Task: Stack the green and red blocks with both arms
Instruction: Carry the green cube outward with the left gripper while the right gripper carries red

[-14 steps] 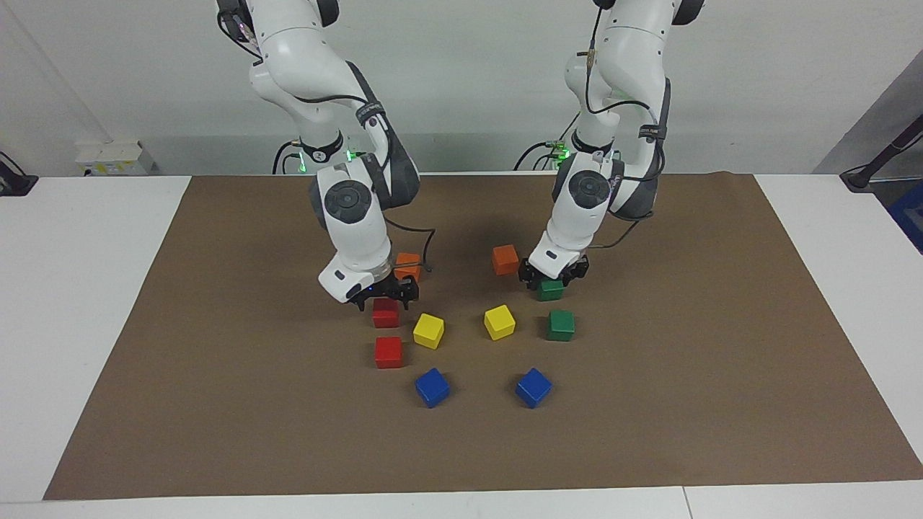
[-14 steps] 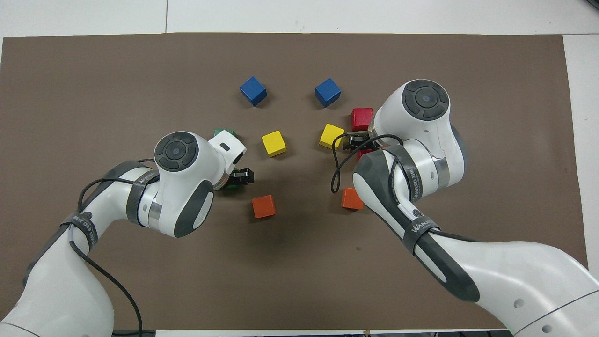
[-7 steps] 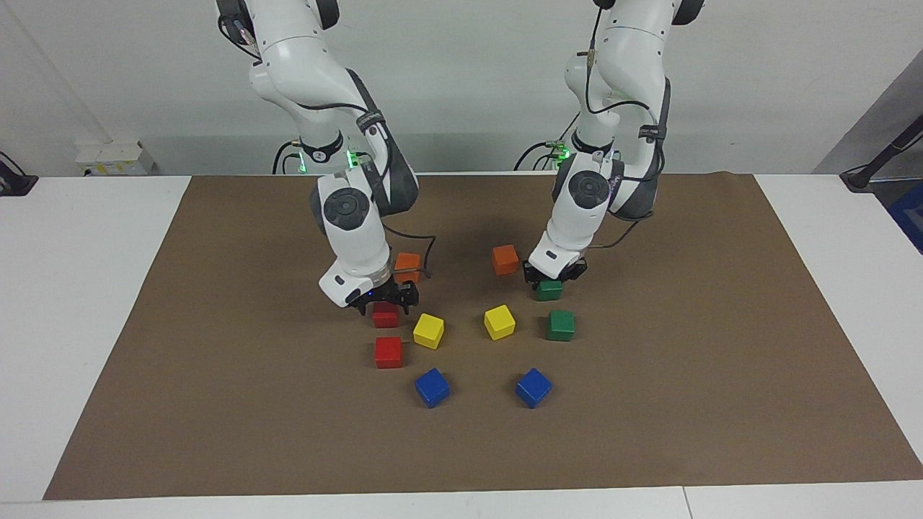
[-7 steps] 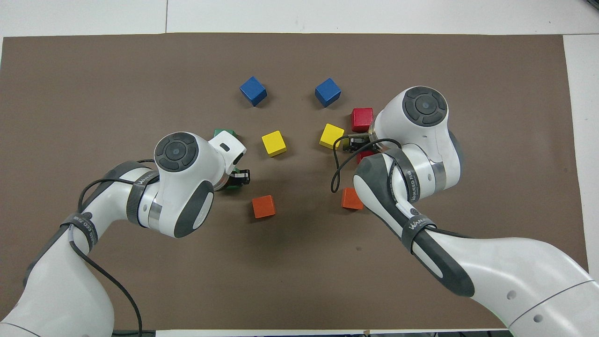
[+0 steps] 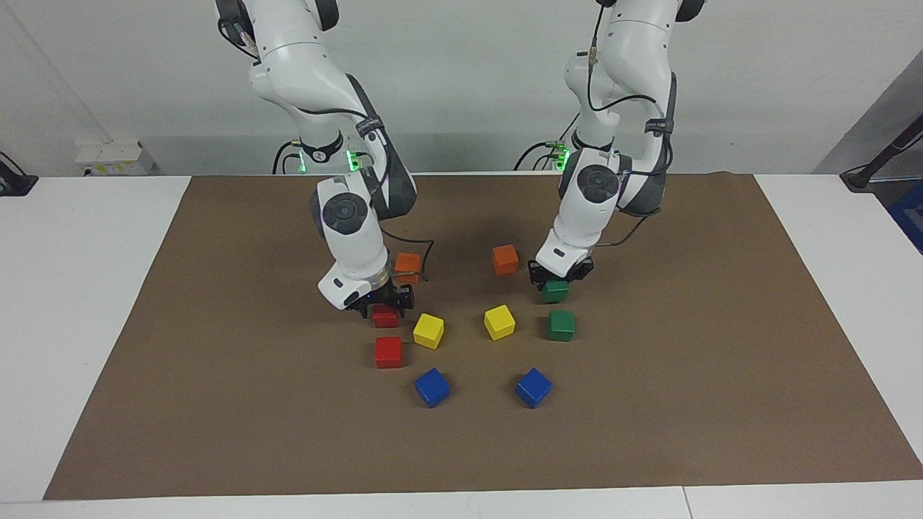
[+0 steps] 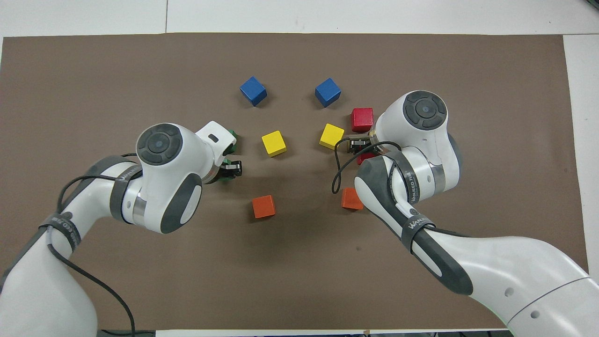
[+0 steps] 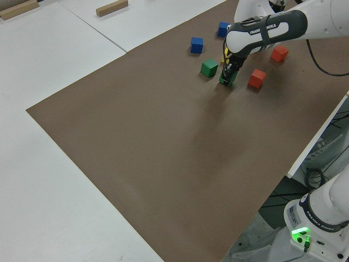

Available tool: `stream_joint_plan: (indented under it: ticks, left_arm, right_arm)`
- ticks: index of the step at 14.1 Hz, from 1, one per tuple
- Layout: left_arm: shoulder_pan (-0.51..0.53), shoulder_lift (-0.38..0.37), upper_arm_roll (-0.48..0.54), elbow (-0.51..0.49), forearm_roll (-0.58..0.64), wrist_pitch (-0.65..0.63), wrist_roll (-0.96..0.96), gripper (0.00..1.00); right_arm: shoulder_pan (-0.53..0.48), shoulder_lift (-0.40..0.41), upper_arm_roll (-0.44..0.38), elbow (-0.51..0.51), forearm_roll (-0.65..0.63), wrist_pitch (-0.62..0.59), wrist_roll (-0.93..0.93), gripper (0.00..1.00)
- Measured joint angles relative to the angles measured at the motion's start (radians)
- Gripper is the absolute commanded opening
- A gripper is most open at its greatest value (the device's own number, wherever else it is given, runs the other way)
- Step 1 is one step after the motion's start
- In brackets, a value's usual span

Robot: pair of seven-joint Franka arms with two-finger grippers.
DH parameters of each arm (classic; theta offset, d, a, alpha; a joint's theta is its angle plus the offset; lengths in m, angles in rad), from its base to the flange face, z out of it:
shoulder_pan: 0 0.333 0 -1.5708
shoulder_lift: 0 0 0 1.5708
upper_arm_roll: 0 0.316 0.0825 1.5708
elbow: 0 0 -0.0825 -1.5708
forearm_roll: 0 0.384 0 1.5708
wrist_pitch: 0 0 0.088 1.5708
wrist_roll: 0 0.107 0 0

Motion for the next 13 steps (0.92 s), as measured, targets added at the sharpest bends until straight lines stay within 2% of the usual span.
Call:
stream_joint_plan:
  ticks: [3, 6, 9, 11, 13]
  left_arm:
    - [0.117, -0.102, 0.006, 0.042, 0.000, -0.146, 0.103, 0.00]
    - [0.265, -0.182, 0.012, 0.044, 0.001, -0.260, 0.310, 0.00]
    - [0.438, -0.205, 0.016, 0.036, 0.001, -0.300, 0.537, 0.00]
    - [0.543, -0.205, 0.018, 0.023, 0.001, -0.299, 0.647, 0.00]
    - [0.622, -0.205, 0.018, 0.003, 0.001, -0.275, 0.721, 0.00]
  right_arm:
    - [-0.005, -0.001, -0.002, 0.001, 0.001, -0.006, 0.001, 0.00]
    - [-0.038, -0.008, -0.012, 0.036, -0.003, -0.058, -0.001, 0.00]
    - [-0.185, -0.028, -0.014, 0.131, -0.006, -0.191, -0.174, 0.00]
    - [-0.282, -0.038, -0.014, 0.156, -0.005, -0.222, -0.295, 0.00]
    - [-0.336, -0.040, -0.014, 0.153, -0.005, -0.224, -0.360, 0.00]
